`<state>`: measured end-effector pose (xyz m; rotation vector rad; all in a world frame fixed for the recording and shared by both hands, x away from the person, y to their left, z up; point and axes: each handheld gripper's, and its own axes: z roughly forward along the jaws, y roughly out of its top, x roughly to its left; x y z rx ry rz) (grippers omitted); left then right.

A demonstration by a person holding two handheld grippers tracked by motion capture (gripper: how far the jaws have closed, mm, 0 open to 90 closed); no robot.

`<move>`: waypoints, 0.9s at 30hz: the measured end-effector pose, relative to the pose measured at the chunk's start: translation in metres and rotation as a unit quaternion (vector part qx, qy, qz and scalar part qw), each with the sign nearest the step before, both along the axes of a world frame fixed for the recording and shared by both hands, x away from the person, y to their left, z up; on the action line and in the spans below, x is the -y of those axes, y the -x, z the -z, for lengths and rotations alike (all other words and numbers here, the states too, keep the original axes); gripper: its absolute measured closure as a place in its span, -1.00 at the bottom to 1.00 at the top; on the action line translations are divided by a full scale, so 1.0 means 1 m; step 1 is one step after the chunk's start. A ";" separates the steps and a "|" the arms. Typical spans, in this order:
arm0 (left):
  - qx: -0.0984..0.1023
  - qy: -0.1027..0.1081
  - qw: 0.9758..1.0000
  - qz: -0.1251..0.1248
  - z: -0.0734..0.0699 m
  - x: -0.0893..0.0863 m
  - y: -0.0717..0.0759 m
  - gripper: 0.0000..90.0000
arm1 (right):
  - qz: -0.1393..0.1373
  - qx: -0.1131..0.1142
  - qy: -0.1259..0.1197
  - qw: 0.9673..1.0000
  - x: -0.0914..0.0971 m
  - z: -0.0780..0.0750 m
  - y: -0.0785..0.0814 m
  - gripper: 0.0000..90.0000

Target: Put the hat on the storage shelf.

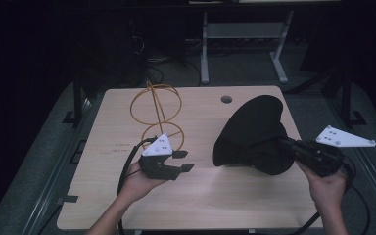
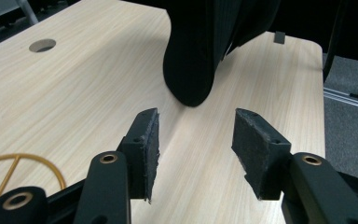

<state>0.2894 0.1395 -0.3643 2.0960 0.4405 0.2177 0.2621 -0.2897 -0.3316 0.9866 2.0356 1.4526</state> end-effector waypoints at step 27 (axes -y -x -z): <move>0.002 0.006 1.000 -0.005 0.038 -0.018 0.010 -0.01 | -0.044 -0.006 -0.010 0.999 -0.036 -0.050 -0.042 0.91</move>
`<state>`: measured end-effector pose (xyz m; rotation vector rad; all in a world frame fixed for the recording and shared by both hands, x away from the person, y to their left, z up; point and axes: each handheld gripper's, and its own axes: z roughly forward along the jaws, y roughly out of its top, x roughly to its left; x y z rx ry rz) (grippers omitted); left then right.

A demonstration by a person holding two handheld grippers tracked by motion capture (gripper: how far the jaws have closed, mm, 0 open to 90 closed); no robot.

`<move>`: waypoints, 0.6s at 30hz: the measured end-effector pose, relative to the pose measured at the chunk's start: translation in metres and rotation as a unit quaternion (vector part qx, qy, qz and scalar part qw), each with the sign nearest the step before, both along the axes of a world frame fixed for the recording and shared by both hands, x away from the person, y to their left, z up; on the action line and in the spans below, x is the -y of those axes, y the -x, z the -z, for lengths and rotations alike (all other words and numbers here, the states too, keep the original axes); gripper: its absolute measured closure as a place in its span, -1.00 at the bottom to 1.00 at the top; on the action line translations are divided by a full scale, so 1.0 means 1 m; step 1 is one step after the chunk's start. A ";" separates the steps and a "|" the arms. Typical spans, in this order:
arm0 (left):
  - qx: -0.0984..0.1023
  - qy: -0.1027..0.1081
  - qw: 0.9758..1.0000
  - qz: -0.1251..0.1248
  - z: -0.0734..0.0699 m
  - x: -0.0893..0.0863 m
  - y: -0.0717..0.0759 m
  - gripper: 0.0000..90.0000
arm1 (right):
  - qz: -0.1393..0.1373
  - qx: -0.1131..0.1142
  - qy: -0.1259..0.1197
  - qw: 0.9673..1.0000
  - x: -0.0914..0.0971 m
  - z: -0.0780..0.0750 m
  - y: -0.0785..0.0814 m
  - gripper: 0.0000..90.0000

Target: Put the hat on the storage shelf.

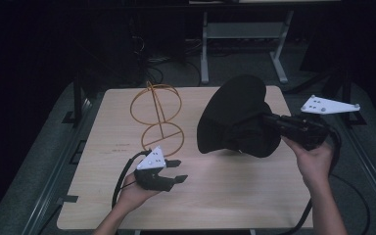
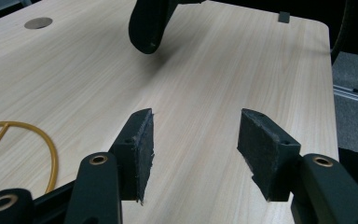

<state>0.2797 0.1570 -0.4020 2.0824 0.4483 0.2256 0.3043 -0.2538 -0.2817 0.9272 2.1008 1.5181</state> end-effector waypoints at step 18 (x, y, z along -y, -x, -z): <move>0.008 -0.011 1.000 0.005 0.007 -0.003 -0.002 -0.04 | -0.034 0.007 0.008 0.999 -0.032 -0.026 -0.022 0.91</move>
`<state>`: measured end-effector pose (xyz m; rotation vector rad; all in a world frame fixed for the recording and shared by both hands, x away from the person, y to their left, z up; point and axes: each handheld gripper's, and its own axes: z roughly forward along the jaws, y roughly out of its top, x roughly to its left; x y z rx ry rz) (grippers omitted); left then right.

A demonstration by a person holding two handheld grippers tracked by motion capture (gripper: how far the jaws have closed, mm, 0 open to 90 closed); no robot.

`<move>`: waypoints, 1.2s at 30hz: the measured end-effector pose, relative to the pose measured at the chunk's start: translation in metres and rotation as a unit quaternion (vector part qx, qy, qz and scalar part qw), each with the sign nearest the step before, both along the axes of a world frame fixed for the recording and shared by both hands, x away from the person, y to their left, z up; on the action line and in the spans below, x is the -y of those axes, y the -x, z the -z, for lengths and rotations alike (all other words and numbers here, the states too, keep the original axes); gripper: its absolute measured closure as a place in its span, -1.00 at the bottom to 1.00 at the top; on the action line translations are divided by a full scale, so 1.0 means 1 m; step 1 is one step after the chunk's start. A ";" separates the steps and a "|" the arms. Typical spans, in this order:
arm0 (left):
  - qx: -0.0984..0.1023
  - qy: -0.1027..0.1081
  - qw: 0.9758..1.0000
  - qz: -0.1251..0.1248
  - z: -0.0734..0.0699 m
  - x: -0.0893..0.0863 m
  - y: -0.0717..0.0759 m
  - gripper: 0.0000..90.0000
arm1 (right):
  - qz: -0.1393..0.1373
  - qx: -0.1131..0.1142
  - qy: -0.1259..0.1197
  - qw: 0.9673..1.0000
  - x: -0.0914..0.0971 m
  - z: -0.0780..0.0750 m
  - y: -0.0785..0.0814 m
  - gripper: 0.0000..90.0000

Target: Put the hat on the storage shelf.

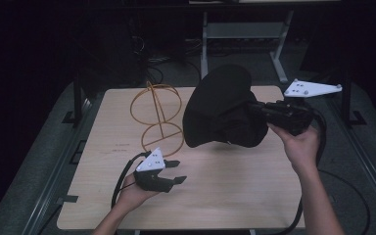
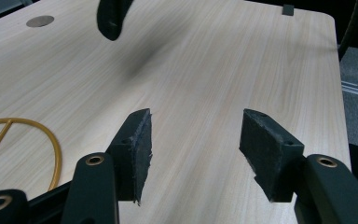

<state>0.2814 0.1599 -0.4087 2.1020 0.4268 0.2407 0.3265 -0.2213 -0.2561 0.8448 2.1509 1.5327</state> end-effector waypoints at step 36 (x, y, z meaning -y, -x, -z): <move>0.005 -0.002 1.000 0.008 0.004 0.000 0.000 -0.09 | -0.071 -0.002 -0.010 0.997 -0.088 -0.056 -0.051 0.91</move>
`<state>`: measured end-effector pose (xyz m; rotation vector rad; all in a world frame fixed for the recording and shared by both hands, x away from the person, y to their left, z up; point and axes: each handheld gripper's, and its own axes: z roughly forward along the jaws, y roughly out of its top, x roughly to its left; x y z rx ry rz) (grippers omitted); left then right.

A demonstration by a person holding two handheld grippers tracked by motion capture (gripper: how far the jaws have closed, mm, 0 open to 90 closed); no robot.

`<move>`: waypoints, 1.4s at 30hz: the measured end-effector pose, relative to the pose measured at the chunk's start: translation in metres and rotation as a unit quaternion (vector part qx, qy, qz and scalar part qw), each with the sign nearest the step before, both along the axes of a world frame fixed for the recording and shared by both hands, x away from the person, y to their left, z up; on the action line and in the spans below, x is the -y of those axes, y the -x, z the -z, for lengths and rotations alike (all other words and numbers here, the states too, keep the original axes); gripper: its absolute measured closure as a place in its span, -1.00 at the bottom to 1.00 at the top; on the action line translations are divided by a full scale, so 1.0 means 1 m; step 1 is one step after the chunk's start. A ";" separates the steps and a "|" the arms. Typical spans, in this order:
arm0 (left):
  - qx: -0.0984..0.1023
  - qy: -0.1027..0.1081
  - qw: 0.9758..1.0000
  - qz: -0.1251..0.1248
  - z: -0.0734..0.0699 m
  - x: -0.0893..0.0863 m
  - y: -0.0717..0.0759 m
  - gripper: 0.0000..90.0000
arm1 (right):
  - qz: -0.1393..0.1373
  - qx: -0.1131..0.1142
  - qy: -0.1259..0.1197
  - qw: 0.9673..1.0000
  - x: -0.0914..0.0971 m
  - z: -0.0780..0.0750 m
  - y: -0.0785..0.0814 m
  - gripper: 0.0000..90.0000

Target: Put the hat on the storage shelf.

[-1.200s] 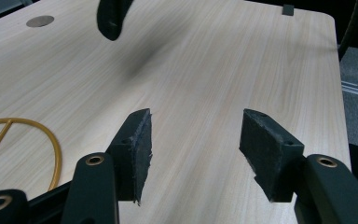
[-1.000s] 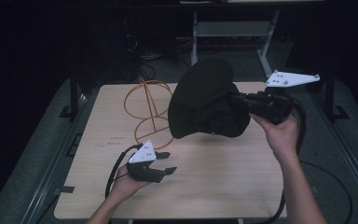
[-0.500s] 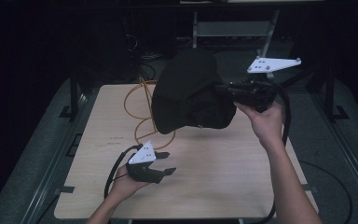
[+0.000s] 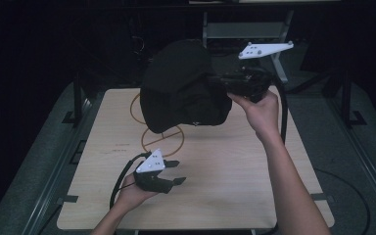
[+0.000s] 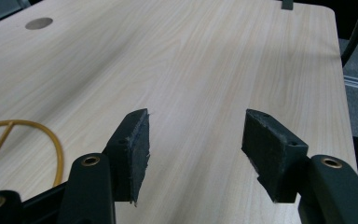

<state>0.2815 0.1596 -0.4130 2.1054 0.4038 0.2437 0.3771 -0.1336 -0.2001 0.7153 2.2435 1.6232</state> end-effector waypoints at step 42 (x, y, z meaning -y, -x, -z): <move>-0.009 0.006 1.000 0.029 0.001 0.009 -0.001 -0.09 | -0.017 -0.041 0.045 0.998 -0.102 -0.026 -0.066 0.90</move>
